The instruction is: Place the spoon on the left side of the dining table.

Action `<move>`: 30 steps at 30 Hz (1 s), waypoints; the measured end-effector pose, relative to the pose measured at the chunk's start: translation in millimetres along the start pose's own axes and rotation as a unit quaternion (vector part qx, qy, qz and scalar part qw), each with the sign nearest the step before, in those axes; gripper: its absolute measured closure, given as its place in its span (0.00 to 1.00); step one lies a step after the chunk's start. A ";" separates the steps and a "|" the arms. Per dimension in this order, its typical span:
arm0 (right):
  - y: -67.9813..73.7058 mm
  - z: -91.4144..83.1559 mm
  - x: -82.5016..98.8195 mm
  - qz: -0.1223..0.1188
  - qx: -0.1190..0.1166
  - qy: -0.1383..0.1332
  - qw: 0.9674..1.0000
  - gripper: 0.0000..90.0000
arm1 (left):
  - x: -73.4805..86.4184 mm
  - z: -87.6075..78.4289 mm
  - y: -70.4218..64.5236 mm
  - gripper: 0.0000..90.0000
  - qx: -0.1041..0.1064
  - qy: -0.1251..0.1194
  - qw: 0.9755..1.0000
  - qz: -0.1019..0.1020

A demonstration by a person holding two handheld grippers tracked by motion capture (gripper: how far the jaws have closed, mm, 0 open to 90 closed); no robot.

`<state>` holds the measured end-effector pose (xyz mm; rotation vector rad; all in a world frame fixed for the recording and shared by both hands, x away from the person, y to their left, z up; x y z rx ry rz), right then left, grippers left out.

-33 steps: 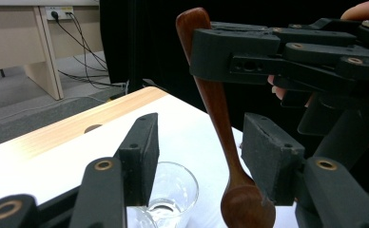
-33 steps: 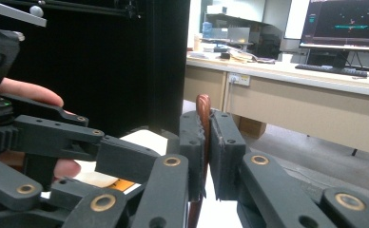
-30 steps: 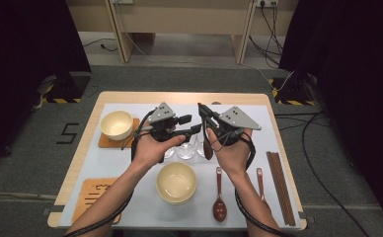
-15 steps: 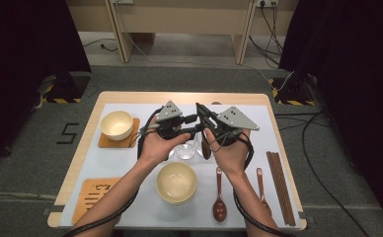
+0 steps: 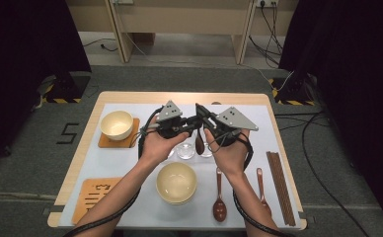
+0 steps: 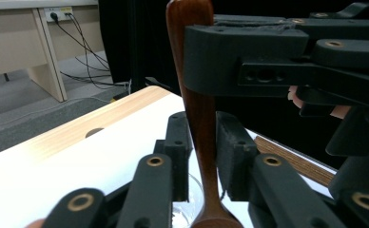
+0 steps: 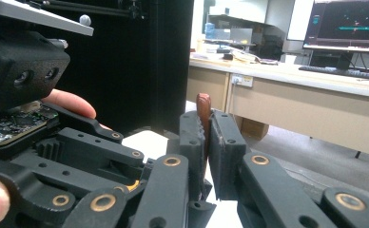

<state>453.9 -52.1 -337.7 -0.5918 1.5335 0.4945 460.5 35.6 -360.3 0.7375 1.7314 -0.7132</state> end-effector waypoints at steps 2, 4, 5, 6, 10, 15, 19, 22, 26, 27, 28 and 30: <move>0.4 -0.4 -0.7 0.001 0.000 -0.001 1.000 0.94 | -0.5 -0.6 0.3 0.86 0.000 0.000 1.000 0.000; 0.6 -1.4 -2.7 -0.005 -0.003 -0.002 1.000 0.94 | -1.3 -1.9 0.7 0.86 -0.001 0.001 1.000 0.001; 0.6 -1.4 -2.7 -0.005 -0.003 -0.002 1.000 0.94 | -1.4 -2.4 0.8 0.86 -0.002 0.003 1.000 0.003; 1.1 -1.5 -2.7 -0.002 -0.006 0.001 1.000 0.93 | -1.4 -2.8 1.0 0.86 -0.004 0.005 1.000 0.004; 0.7 -0.9 -2.2 -0.003 -0.006 0.003 1.000 0.89 | -2.3 -4.1 1.9 0.87 -0.008 0.008 1.000 0.004; 0.6 -1.4 -2.2 0.009 -0.006 0.001 1.000 0.76 | -5.2 -7.7 3.9 0.87 -0.013 0.003 1.000 0.003; 4.6 -6.9 -6.3 0.013 -0.014 -0.004 1.000 0.71 | -7.6 -11.7 5.8 0.86 -0.020 0.001 1.000 0.006; 3.9 -9.3 -7.9 0.006 -0.011 -0.006 1.000 0.70 | -8.4 -13.0 6.7 0.86 -0.022 0.000 1.000 0.007; 2.7 -16.5 -10.2 0.003 -0.007 -0.008 1.000 0.70 | -9.9 -16.8 9.9 0.86 -0.029 -0.004 1.000 0.009; 2.3 -17.7 -9.9 0.006 -0.006 -0.006 1.000 0.70 | -10.2 -17.5 10.4 0.86 -0.030 -0.006 0.999 0.008; 2.3 -17.7 -9.9 0.006 -0.006 -0.006 1.000 0.70 | -10.2 -17.5 10.4 0.86 -0.030 -0.006 0.999 0.008; 0.1 -19.7 -9.4 0.003 -0.004 -0.006 1.000 0.70 | -10.4 -19.0 11.0 0.87 -0.031 -0.005 0.999 0.008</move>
Point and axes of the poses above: each handheld gripper's, and its own axes: z roughly forward along the jaws, x roughly out of its underside, y roughly to its left, the point moved 7 cm from there along z, roughly forward along the jaws, and after that the axes turned 2 degrees about -y, right-handed, at the moved point
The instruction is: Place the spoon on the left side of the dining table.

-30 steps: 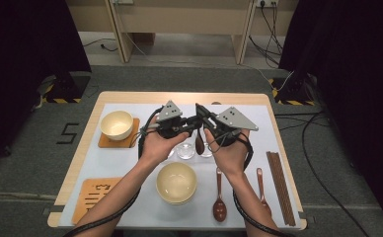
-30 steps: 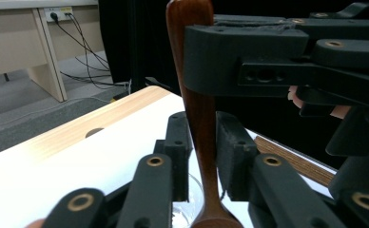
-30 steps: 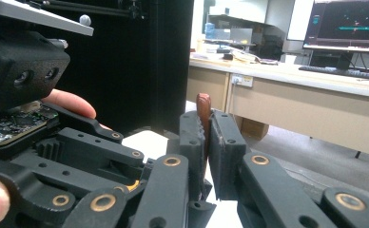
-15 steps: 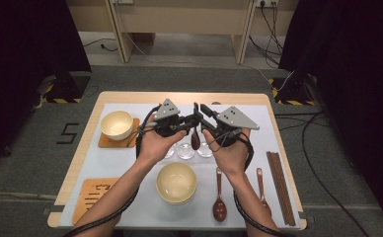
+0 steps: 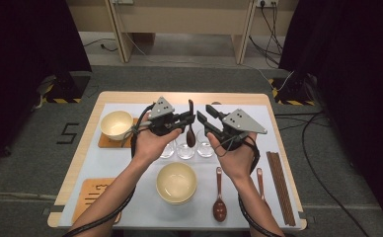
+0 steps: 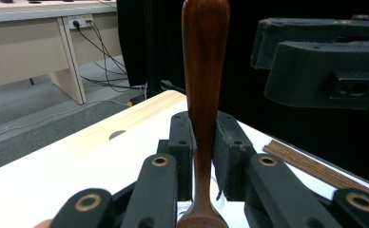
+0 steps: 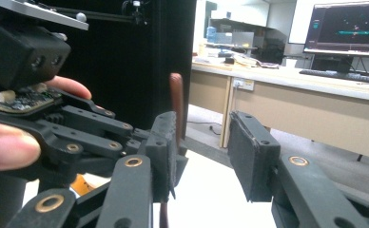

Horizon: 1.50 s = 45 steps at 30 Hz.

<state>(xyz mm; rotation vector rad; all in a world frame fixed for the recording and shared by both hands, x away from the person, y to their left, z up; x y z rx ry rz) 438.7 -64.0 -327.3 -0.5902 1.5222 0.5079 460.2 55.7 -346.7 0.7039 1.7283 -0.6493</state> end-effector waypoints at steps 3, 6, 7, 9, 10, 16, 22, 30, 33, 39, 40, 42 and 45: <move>-2.8 -3.5 1.2 0.002 0.003 0.002 1.000 0.70 | -0.8 -2.1 2.3 0.87 -0.004 -0.002 1.000 0.001; -4.0 -5.0 2.3 0.003 0.004 0.004 1.000 0.70 | -1.4 -3.5 3.3 0.87 -0.005 -0.003 1.000 0.001; -4.7 -5.3 2.5 0.002 0.005 0.003 1.000 0.70 | -1.8 -4.3 3.9 0.87 -0.006 -0.004 1.000 0.002; -6.3 -6.1 3.6 0.000 0.006 0.004 1.000 0.69 | -2.3 -6.0 5.1 0.87 -0.007 -0.005 1.000 0.001; -7.3 -7.2 5.4 0.001 0.008 0.007 1.000 0.69 | -2.5 -7.0 6.0 0.87 -0.008 -0.006 1.000 0.001; -10.5 -10.0 8.9 0.003 0.013 0.009 1.000 0.69 | -4.2 -11.5 9.5 0.87 -0.013 -0.008 1.000 0.001; -13.2 -11.8 11.7 0.005 0.016 0.012 1.000 0.69 | -6.1 -15.8 12.2 0.87 -0.016 -0.012 1.000 0.001; -19.6 -17.4 22.5 0.009 0.025 0.023 0.999 0.68 | -8.5 -20.1 16.1 0.87 -0.020 -0.016 1.000 -0.001; -21.9 -18.8 25.3 0.009 0.028 0.025 0.999 0.68 | -9.0 -21.4 17.7 0.87 -0.022 -0.016 1.000 -0.001; -27.0 -23.2 31.5 0.011 0.035 0.028 0.999 0.67 | -10.1 -25.5 22.6 0.87 -0.028 -0.019 0.999 -0.003; -27.1 -23.6 32.6 0.015 0.035 0.029 0.999 0.67 | -10.2 -26.1 23.1 0.87 -0.029 -0.019 0.999 -0.002; -28.8 -24.3 35.5 0.013 0.038 0.032 0.999 0.67 | -10.4 -27.1 23.9 0.87 -0.029 -0.019 0.999 -0.003; -29.6 -25.7 39.7 0.019 0.040 0.036 0.998 0.67 | -11.0 -28.7 26.1 0.87 -0.031 -0.020 0.999 -0.004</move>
Point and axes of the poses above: each handheld gripper's, and its own axes: z roughly forward along the jaws, x roughly out of its underside, y roughly to its left, the point moved 7 cm from there along z, roughly forward along the jaws, and after that the axes turned 2 degrees about -y, right-handed, at the moved point
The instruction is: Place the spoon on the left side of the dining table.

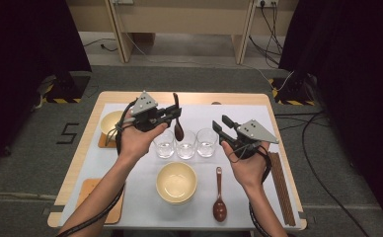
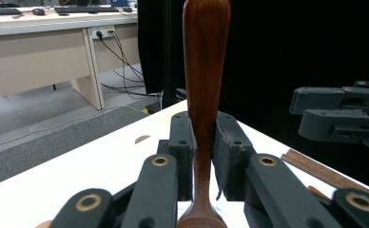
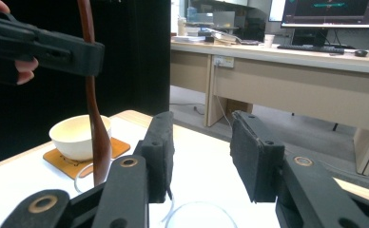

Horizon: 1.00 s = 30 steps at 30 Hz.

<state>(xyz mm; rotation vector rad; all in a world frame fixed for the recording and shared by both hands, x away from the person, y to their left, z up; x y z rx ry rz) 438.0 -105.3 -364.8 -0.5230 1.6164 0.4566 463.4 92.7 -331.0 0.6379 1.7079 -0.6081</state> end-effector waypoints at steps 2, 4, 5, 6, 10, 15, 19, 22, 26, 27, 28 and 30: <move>-1.2 -0.6 2.7 0.001 0.002 0.001 1.000 0.67 | -0.6 -1.3 1.8 0.87 -0.002 -0.001 1.000 0.000; -3.3 -1.4 5.5 -0.001 0.004 0.004 1.000 0.67 | -1.3 -2.7 3.5 0.87 -0.003 -0.003 1.000 0.001; -4.1 -1.8 6.8 0.000 0.005 0.004 1.000 0.67 | -1.7 -3.4 4.2 0.87 -0.004 -0.004 1.000 0.001; -4.8 -2.4 8.4 0.002 0.006 0.006 1.000 0.67 | -1.8 -4.2 5.2 0.87 -0.005 -0.004 1.000 0.001; -8.4 -4.4 16.0 0.007 0.011 0.012 1.000 0.67 | -2.3 -7.0 9.5 0.87 -0.009 -0.005 1.000 0.001; -11.0 -5.5 23.9 0.006 0.015 0.019 1.000 0.67 | -3.3 -10.1 13.1 0.87 -0.014 -0.008 1.000 0.000; -14.0 -8.0 35.6 0.015 0.020 0.030 0.999 0.67 | -4.2 -14.5 18.6 0.87 -0.022 -0.016 1.000 -0.004; -15.0 -8.8 38.9 0.018 0.021 0.033 0.999 0.67 | -3.9 -15.7 20.8 0.87 -0.025 -0.014 1.000 -0.003; -17.7 -10.9 45.2 0.018 0.025 0.035 0.999 0.67 | -3.9 -19.3 25.8 0.87 -0.032 -0.016 0.999 -0.003; -17.7 -10.9 45.2 0.018 0.025 0.035 0.999 0.67 | -3.9 -19.3 25.8 0.87 -0.032 -0.016 0.999 -0.003; -18.0 -11.4 46.4 0.019 0.026 0.036 0.999 0.67 | -4.1 -20.4 26.8 0.87 -0.034 -0.017 0.999 -0.004; -18.8 -13.1 49.7 0.021 0.027 0.039 0.999 0.67 | -5.1 -23.9 30.2 0.87 -0.038 -0.020 0.999 -0.005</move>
Point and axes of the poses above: each handheld gripper's, and its own axes: z roughly forward along the jaws, x roughly out of its underside, y roughly to its left, the point moved 7 cm from there along z, roughly forward along the jaws, and after that the axes turned 2 degrees about -y, right-handed, at the moved point
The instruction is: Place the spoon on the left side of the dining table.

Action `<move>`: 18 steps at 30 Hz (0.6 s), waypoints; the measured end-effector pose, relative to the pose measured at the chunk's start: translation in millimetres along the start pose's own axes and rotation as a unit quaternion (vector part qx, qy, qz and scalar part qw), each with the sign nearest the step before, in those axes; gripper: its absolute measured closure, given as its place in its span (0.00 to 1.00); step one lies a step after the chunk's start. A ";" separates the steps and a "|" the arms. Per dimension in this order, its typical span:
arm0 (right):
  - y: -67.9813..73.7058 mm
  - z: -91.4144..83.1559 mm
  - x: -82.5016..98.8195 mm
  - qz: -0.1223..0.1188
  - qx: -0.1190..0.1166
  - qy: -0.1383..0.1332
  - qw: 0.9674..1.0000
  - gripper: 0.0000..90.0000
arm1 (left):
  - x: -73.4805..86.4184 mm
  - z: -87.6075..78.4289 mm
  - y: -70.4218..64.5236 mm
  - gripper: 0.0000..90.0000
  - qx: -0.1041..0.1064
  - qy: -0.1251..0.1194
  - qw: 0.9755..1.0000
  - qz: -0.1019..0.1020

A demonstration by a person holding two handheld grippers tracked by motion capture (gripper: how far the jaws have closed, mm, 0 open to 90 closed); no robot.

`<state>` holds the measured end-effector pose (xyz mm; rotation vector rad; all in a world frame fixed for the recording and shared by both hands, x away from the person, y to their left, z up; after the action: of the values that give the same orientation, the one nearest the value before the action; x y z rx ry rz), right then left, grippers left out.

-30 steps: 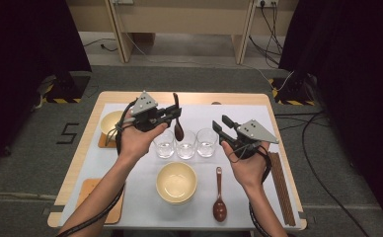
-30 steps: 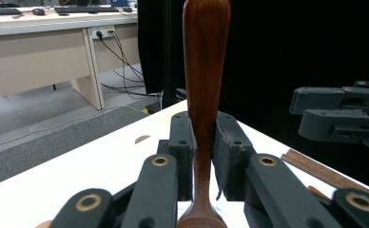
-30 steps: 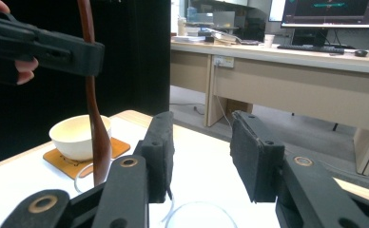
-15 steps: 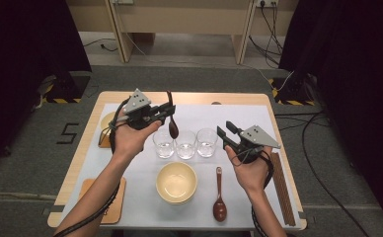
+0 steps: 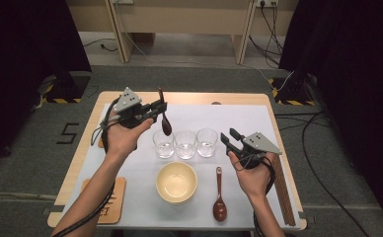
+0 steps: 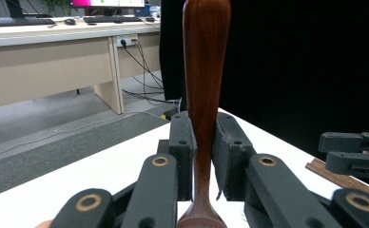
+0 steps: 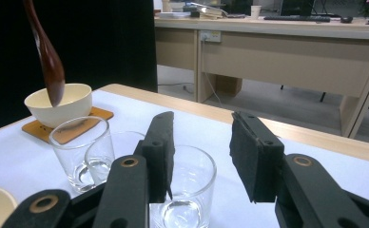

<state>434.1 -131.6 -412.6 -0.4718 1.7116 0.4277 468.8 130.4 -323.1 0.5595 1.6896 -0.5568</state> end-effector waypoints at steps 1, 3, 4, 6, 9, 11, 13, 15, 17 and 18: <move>-0.6 -0.4 0.6 0.000 0.001 -0.002 1.000 0.67 | 0.0 0.0 0.0 0.87 0.000 0.000 1.000 0.000; -1.1 -1.1 1.5 -0.002 0.002 -0.003 1.000 0.68 | -0.6 -2.3 2.9 0.87 -0.004 -0.002 1.000 -0.001; -1.2 -1.6 2.3 -0.001 0.002 -0.003 1.000 0.68 | -0.7 -3.3 4.3 0.87 -0.005 -0.002 1.000 -0.001; -2.3 -3.2 6.3 -0.001 0.004 0.000 1.000 0.68 | -0.3 -6.4 9.0 0.87 -0.012 -0.003 1.000 -0.002; -4.1 -4.4 10.6 0.001 0.007 0.001 1.000 0.68 | 0.2 -8.2 12.4 0.87 -0.016 -0.005 1.000 -0.004; -4.6 -4.7 12.2 0.002 0.008 0.002 1.000 0.68 | 0.3 -10.3 15.9 0.87 -0.022 -0.007 1.000 -0.005; -5.7 -5.7 16.4 0.005 0.009 0.005 1.000 0.68 | 0.3 -12.8 18.8 0.87 -0.027 -0.007 1.000 -0.004; -6.4 -6.7 18.2 0.005 0.012 0.010 1.000 0.68 | -0.4 -16.1 23.4 0.87 -0.033 -0.010 0.999 -0.006; -7.2 -7.0 18.6 0.005 0.012 0.005 1.000 0.68 | -1.0 -18.4 26.6 0.87 -0.038 -0.012 0.999 -0.008; -7.2 -7.0 18.6 0.005 0.012 0.005 1.000 0.68 | -1.0 -18.4 26.6 0.87 -0.038 -0.012 0.999 -0.008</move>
<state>429.0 -142.8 -429.7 -0.4478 1.7283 0.4125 472.1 162.5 -320.5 0.4845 1.6870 -0.5068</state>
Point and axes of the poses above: each handheld gripper's, and its own axes: z roughly forward along the jaws, x roughly out of its underside, y roughly to its left, the point moved 7 cm from there along z, roughly forward along the jaws, and after that the axes turned 2 degrees about -y, right-handed, at the moved point
